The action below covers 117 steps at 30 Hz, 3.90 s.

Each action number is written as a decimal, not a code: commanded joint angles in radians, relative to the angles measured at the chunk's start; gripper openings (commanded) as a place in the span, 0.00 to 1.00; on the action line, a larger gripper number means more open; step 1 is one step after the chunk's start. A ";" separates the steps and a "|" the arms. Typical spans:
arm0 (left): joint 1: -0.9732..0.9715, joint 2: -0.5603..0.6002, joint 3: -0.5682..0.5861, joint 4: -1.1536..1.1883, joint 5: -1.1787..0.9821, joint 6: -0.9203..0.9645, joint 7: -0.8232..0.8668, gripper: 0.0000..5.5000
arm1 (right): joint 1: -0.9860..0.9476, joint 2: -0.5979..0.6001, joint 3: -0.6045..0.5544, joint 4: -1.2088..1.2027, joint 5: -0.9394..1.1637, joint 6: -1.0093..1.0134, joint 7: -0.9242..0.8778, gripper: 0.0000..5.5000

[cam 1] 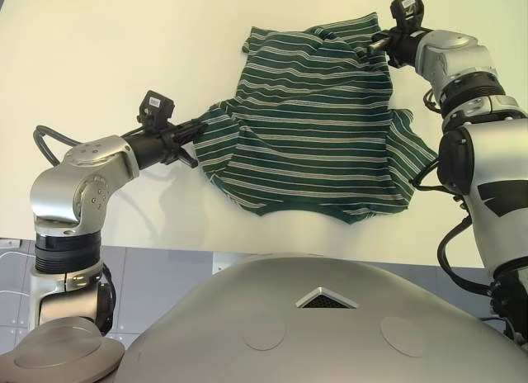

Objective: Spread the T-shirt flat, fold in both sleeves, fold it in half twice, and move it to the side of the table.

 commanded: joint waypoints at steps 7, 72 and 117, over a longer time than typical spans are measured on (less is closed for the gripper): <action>0.058 0.108 0.083 0.013 -0.028 0.023 -0.109 0.00 | 0.107 -0.118 -0.251 0.007 0.085 -0.044 -0.069 0.01; -0.086 0.247 -0.121 0.101 0.152 -0.046 -0.336 0.00 | 0.144 0.027 -0.190 0.008 0.051 0.093 -0.010 0.01; -0.227 0.298 -0.421 -0.427 0.278 -0.036 -0.302 0.13 | 0.449 -0.239 0.363 -0.779 -0.220 -0.003 0.427 0.00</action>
